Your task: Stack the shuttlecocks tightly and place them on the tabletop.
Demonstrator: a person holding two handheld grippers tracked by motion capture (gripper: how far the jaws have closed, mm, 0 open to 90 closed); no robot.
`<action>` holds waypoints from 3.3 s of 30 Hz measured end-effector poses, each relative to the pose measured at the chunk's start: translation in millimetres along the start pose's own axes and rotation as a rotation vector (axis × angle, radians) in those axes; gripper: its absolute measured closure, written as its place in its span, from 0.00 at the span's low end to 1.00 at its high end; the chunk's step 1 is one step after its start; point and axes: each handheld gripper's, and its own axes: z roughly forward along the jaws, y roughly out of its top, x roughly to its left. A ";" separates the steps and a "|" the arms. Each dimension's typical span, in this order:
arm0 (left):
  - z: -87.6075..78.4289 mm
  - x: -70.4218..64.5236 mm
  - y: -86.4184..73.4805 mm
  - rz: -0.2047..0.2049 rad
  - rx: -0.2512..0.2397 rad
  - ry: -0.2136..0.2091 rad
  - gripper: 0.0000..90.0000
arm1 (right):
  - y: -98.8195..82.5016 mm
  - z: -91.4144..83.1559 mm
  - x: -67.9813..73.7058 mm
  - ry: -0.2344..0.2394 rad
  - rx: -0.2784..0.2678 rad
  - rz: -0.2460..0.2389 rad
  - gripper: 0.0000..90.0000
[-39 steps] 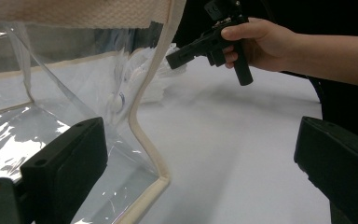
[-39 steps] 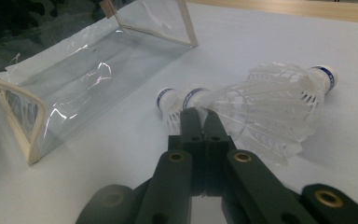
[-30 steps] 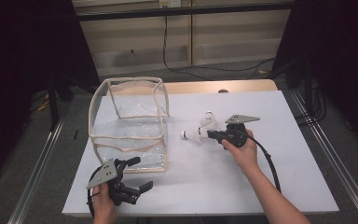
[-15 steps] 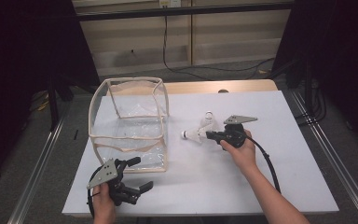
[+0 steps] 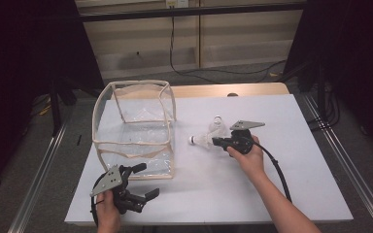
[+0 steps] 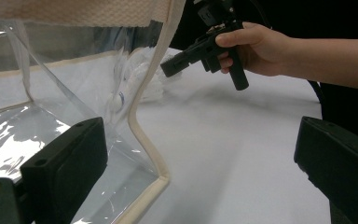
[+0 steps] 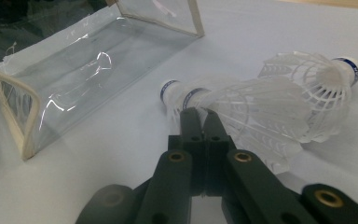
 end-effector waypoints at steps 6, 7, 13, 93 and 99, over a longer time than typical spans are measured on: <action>0.1 0.1 -0.1 0.000 0.005 0.001 0.03 | -0.7 3.2 0.9 0.003 0.005 -0.009 1.00; 0.2 0.2 -0.1 0.001 0.005 0.001 0.03 | -0.9 3.7 0.6 0.006 0.003 -0.011 1.00; 0.4 0.2 -0.2 0.001 0.008 0.000 0.03 | -1.9 6.4 0.6 0.011 0.005 -0.009 1.00; 0.2 0.1 0.2 -0.002 -0.003 -0.001 0.03 | 4.7 -15.6 -6.5 -0.091 0.012 -0.006 0.27; 0.4 -0.2 0.1 -0.004 0.000 -0.003 0.03 | 7.0 -22.0 -7.6 -0.105 0.000 -0.018 0.23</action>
